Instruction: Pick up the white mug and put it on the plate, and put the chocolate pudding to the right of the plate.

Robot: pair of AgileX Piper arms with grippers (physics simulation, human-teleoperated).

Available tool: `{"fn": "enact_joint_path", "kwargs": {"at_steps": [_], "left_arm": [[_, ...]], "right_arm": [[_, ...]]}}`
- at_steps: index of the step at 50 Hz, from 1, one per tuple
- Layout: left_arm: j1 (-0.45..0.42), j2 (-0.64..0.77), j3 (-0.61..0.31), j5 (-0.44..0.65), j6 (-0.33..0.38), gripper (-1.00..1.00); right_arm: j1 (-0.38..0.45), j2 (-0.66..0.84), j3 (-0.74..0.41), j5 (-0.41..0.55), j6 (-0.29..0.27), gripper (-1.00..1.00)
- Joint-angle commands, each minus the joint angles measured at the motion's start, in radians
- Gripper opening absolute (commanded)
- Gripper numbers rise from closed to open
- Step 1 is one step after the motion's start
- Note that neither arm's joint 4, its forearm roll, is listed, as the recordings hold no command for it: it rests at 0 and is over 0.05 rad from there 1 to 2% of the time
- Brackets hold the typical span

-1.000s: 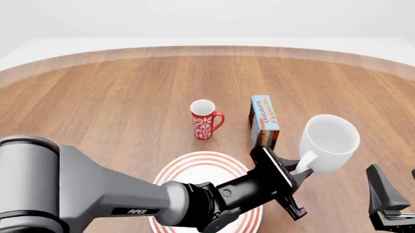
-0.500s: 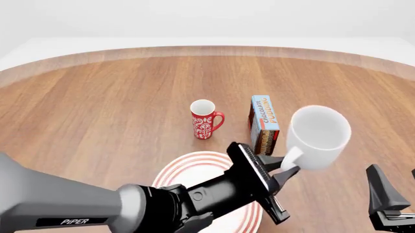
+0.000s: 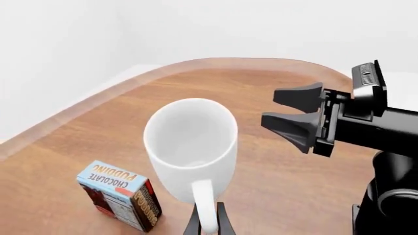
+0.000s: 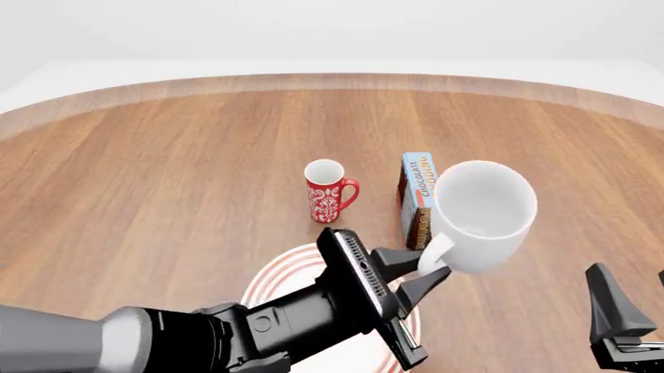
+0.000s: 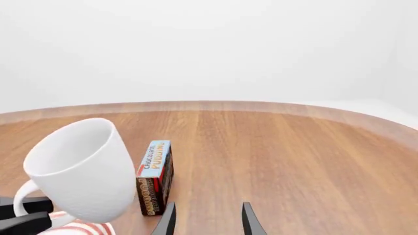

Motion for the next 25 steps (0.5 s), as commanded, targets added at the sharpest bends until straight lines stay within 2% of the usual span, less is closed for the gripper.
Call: {"fn": "enact_joint_path", "kwargs": {"at_steps": [1,16,25], "left_arm": [[0.004,-0.082,0.064,0.006,0.005,-1.00],[0.030,-0.179,0.129,0.030,0.005,-1.00],[0.088,-0.243,0.188,0.035,0.000,-1.00]], "right_arm": [[0.000,0.000,0.000,0.000,-0.001,1.00],[0.001,0.000,0.000,-0.001,-0.002,1.00],[0.002,0.000,0.000,-0.001,-0.003,1.00]]}}
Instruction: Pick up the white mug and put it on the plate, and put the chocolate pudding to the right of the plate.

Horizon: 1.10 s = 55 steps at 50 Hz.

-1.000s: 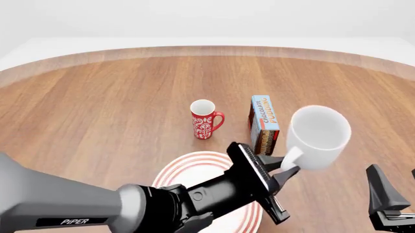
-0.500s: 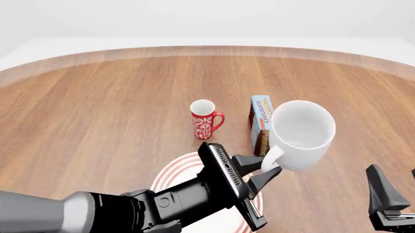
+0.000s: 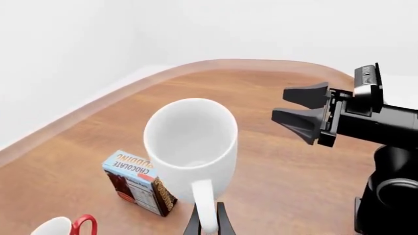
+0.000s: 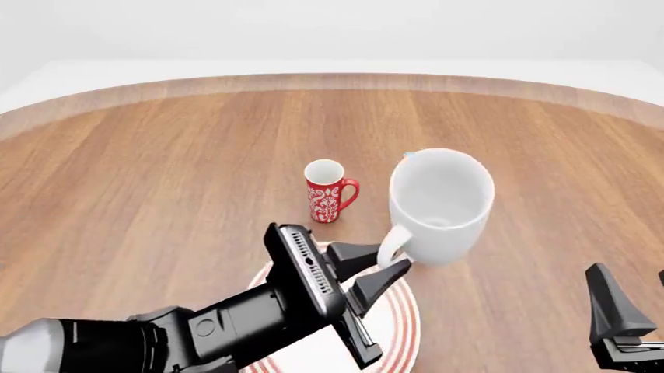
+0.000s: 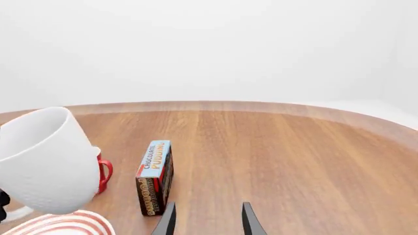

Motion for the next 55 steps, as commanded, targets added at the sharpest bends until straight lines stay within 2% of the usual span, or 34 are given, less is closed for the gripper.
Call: {"fn": "enact_joint_path", "kwargs": {"at_steps": [1,16,28,55], "left_arm": [[0.051,-0.073,0.066,0.002,-0.001,-1.00],[0.121,-0.156,0.159,-0.001,-0.015,-1.00],[0.146,-0.206,0.211,0.005,-0.023,-1.00],[0.191,-0.142,0.338,-0.087,-0.085,-1.00]], "right_arm": [[0.001,0.000,0.000,-0.001,-0.001,1.00],[0.002,0.000,0.000,-0.001,-0.004,1.00],[0.003,0.000,0.000,-0.001,-0.006,1.00],[0.006,0.000,0.000,-0.002,-0.009,1.00]]}}
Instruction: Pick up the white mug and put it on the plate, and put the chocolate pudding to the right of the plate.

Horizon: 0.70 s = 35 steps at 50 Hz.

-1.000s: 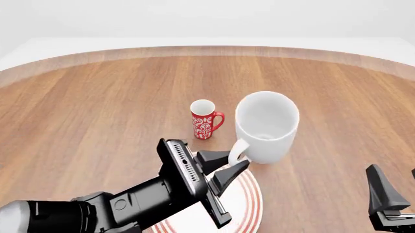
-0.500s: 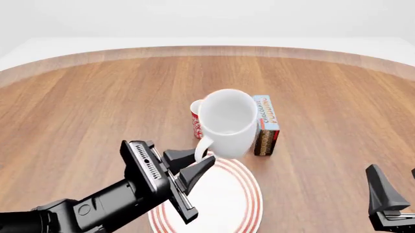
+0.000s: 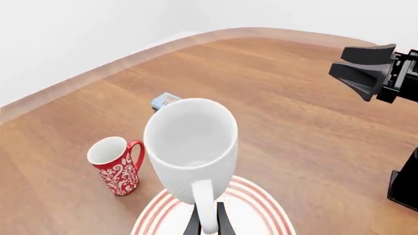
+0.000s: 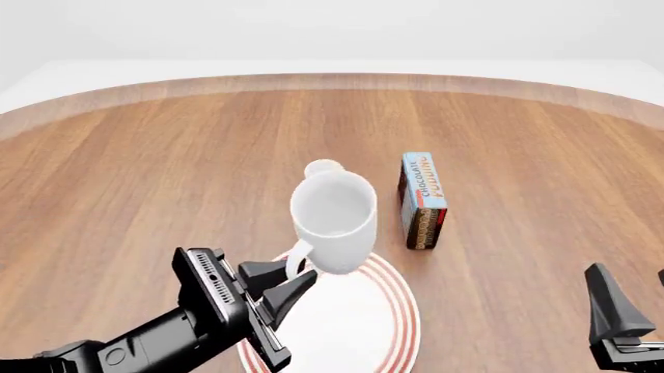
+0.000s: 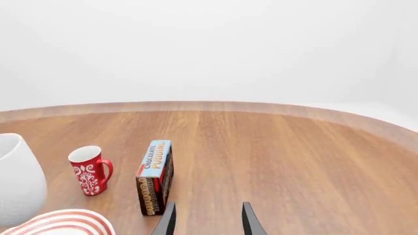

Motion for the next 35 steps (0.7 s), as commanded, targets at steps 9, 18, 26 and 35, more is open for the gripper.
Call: {"fn": "enact_joint_path", "kwargs": {"at_steps": [9,18,26,35], "left_arm": [[0.031,0.066,0.074,-0.087,-0.031,-1.00],[0.024,0.120,0.088,-0.127,-0.044,-1.00],[0.014,0.158,0.092,-0.140,-0.056,-1.00],[0.016,0.168,0.098,-0.137,-0.063,-1.00]], "right_arm": [[0.003,0.000,0.000,0.000,0.000,1.00],[0.003,0.000,0.000,-0.001,-0.001,1.00],[0.003,0.001,0.000,-0.001,-0.002,1.00],[0.003,0.001,0.000,-0.001,-0.001,1.00]]}}
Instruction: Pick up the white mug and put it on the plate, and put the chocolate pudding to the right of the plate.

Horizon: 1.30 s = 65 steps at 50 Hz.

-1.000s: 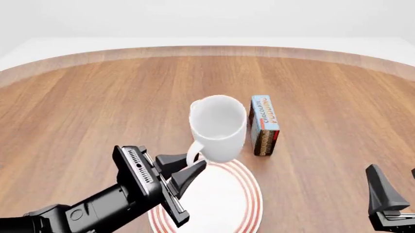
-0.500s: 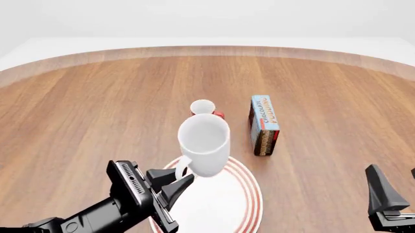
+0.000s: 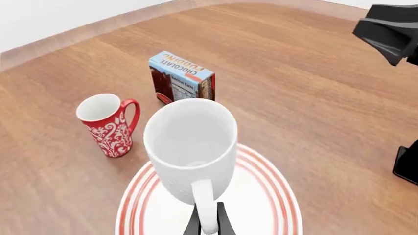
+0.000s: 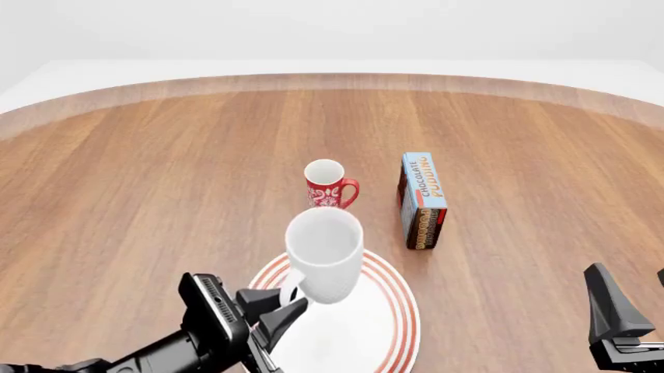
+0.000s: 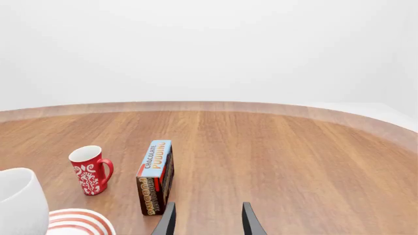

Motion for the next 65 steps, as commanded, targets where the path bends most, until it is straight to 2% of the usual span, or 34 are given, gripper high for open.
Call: {"fn": "enact_joint_path", "kwargs": {"at_steps": [1,65], "left_arm": [[0.000,0.021,0.009,-0.008,-0.007,-1.00],[0.018,0.184,0.026,-0.093,-0.065,-1.00]], "right_arm": [[0.000,0.000,0.000,0.000,-0.001,1.00],[0.000,0.000,0.000,0.000,0.000,1.00]]}}
